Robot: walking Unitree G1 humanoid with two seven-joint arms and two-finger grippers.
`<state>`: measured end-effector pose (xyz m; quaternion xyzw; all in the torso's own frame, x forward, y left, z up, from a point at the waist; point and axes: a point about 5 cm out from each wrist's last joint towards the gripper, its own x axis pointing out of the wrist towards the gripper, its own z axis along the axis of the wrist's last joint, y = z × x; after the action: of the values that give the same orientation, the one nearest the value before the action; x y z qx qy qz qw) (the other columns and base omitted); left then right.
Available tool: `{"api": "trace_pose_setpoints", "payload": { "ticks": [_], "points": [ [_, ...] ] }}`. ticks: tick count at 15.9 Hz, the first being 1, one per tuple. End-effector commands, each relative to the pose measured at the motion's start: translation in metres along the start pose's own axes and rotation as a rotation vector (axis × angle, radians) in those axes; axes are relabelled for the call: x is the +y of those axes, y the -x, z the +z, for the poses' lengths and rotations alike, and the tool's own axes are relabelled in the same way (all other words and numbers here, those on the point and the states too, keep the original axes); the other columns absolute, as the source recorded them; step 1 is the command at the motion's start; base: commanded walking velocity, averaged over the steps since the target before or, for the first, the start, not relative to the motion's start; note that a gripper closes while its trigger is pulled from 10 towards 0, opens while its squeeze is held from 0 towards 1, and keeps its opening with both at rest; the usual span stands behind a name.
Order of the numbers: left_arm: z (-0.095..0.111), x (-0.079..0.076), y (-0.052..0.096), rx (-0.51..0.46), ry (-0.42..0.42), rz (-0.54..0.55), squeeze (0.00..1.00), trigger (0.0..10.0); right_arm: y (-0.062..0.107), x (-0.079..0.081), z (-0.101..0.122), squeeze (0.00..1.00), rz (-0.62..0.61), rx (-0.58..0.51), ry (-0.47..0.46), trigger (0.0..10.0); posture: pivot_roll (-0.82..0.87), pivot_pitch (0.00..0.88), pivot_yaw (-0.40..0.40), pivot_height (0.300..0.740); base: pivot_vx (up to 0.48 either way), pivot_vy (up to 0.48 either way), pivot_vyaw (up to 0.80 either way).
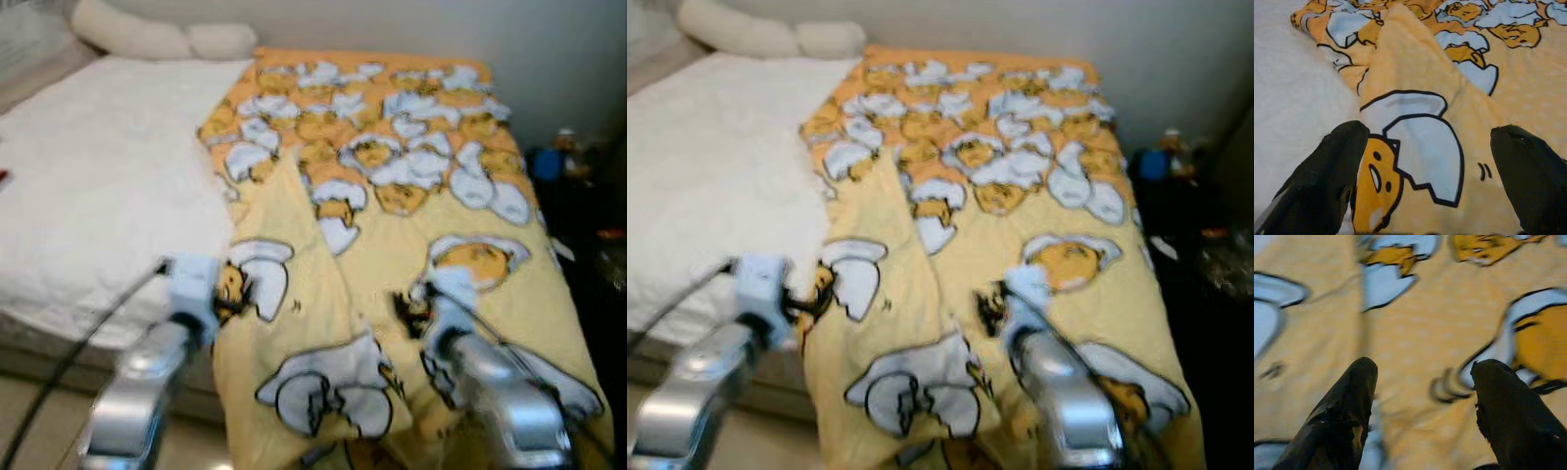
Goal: Clean up the room
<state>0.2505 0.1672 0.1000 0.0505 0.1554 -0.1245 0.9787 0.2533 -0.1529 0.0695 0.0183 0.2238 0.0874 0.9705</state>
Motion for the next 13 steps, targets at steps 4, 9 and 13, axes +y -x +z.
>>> {"api": "trace_pose_setpoints", "payload": {
  "ticks": [4, 9, 13],
  "points": [
    [-0.001, 0.011, 0.001, 0.026, -0.032, 0.017, 1.00, 10.0, -0.019, 0.020, 0.008, 1.00, 0.132, -0.001, -0.032, 10.0, -0.08, 0.000, 0.033, 0.740, 0.000, 0.000, 0.00],
    [-0.002, 0.011, 0.004, 0.082, -0.101, -0.133, 1.00, 10.0, -0.048, 0.021, -0.004, 1.00, 0.209, 0.176, 0.060, 10.0, -0.09, 0.000, 0.034, 0.740, 0.000, 0.000, 0.00],
    [-0.004, 0.014, 0.013, 0.143, -0.141, -0.259, 1.00, 10.0, -0.072, 0.015, 0.000, 1.00, 0.192, 0.200, 0.099, 10.0, -0.10, 0.000, 0.032, 0.740, 0.000, 0.000, 0.00]
  ]
}}
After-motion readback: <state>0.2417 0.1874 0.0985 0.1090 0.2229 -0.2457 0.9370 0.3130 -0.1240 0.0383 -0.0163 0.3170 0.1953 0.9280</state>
